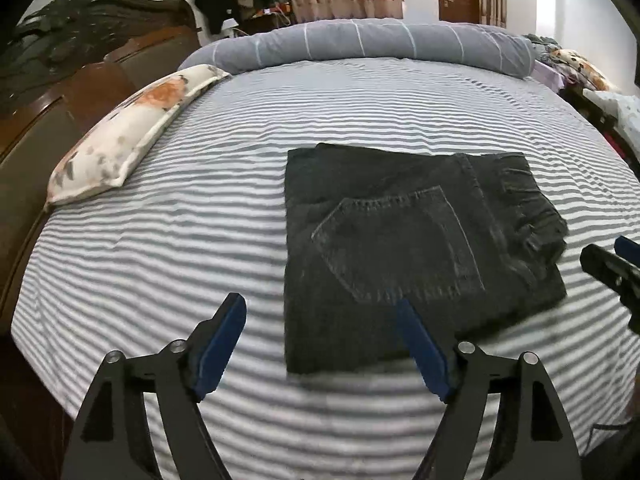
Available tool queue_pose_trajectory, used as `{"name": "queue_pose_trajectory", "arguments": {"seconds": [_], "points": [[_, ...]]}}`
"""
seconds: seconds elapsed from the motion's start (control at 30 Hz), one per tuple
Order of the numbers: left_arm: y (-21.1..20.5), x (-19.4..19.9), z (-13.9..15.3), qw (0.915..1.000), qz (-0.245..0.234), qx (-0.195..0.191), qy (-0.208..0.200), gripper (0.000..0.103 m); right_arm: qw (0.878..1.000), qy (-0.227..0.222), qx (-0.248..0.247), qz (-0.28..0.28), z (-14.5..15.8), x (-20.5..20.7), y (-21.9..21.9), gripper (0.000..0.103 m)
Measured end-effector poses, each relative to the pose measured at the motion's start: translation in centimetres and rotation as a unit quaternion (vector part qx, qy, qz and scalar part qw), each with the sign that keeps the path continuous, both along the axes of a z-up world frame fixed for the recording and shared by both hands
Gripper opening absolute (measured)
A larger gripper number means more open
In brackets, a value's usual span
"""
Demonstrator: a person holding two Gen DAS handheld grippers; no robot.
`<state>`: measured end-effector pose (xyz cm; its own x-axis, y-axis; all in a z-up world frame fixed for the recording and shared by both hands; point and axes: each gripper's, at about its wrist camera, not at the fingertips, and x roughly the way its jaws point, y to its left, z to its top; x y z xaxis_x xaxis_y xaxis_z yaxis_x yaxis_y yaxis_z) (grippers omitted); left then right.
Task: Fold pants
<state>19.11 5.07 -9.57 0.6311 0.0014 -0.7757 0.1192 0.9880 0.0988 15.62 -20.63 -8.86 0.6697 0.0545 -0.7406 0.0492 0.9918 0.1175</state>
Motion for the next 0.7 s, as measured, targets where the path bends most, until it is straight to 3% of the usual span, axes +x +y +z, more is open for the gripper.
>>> {"name": "queue_pose_trajectory", "arguments": {"seconds": [0.2, 0.43, 0.7], "points": [[0.8, -4.1, 1.0, 0.9996, 0.028, 0.002, -0.002, 0.082, 0.998, -0.009, -0.068, 0.015, 1.3, -4.0, 2.9, 0.102], [2.2, -7.8, 2.4, 0.9978, 0.063, -0.018, -0.007, 0.084, 0.998, -0.005, -0.058, 0.020, 2.4, -7.1, 4.0, 0.102], [1.5, -10.5, 3.7, 0.9982, 0.052, -0.024, -0.019, 0.084, 0.998, -0.013, -0.056, 0.030, 3.2, -9.3, 5.0, 0.102]]}}
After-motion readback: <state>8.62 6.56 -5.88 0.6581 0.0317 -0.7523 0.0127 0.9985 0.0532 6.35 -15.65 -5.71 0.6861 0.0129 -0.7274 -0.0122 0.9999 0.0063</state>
